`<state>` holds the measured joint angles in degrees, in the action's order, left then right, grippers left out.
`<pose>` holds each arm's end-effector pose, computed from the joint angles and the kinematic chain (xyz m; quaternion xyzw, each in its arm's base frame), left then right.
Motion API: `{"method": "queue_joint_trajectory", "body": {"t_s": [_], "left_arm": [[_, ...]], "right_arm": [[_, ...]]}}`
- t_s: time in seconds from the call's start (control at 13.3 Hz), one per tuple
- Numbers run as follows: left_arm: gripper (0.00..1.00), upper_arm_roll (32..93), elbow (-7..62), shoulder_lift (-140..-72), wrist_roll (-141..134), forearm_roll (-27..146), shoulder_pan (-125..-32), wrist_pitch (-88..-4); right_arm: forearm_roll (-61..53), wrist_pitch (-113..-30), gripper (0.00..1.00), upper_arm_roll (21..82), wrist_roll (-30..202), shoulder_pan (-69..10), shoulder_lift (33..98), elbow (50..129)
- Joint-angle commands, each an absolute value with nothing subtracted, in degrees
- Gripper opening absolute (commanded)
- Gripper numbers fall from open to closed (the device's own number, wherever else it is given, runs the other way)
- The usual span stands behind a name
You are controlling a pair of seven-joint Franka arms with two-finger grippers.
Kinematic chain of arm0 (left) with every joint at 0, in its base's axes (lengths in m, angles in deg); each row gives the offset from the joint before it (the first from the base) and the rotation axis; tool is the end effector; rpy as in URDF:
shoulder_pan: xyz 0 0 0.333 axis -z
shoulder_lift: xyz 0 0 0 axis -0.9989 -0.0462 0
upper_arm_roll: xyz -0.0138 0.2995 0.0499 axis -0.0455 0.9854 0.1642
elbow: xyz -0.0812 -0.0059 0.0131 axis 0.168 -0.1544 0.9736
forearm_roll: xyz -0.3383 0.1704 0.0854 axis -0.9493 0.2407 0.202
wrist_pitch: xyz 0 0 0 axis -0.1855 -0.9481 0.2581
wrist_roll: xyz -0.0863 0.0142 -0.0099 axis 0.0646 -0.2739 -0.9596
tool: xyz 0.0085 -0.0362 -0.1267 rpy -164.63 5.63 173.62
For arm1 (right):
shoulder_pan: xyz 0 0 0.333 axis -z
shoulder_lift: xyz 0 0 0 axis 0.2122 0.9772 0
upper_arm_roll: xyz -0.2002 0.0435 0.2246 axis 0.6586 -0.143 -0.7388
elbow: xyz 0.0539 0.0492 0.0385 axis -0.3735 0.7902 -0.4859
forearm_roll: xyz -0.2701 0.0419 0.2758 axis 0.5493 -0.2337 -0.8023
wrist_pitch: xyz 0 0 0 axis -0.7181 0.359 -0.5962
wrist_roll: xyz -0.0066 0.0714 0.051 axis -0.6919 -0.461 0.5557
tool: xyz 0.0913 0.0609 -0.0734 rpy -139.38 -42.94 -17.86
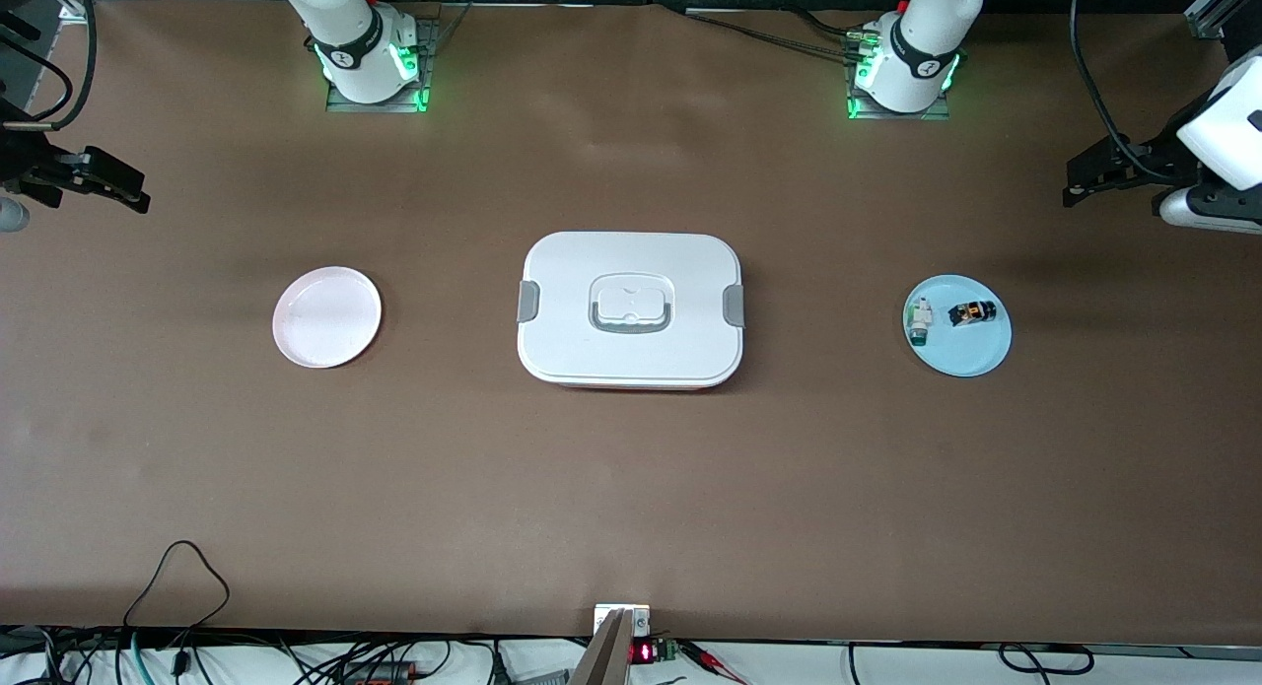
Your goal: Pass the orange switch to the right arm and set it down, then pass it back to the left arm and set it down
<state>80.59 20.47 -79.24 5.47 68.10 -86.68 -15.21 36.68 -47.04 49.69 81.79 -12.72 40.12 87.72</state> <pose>0.5337 -0.0086 0.5770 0.9989 -0.0284 -0.0384 0.0039 0.5342 -0.0384 0.5567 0.9989 -0.0165 -0.0296 0.0325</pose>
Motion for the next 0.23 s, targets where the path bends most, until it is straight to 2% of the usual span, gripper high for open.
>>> {"method": "queue_joint_trajectory", "body": {"t_s": [0.0,0.15], "left_arm": [[1.00,80.5,21.4,-78.4,2.9,67.4,-86.6,-15.8],[1.00,80.5,21.4,-78.4,2.9,67.6,-86.6,-15.7]], "right_arm": [[35.9,-45.7,1.00,49.9,81.8,-12.7,40.5,86.3],[35.9,-45.7,1.00,49.8,81.8,-12.8,40.4,86.3]]}}
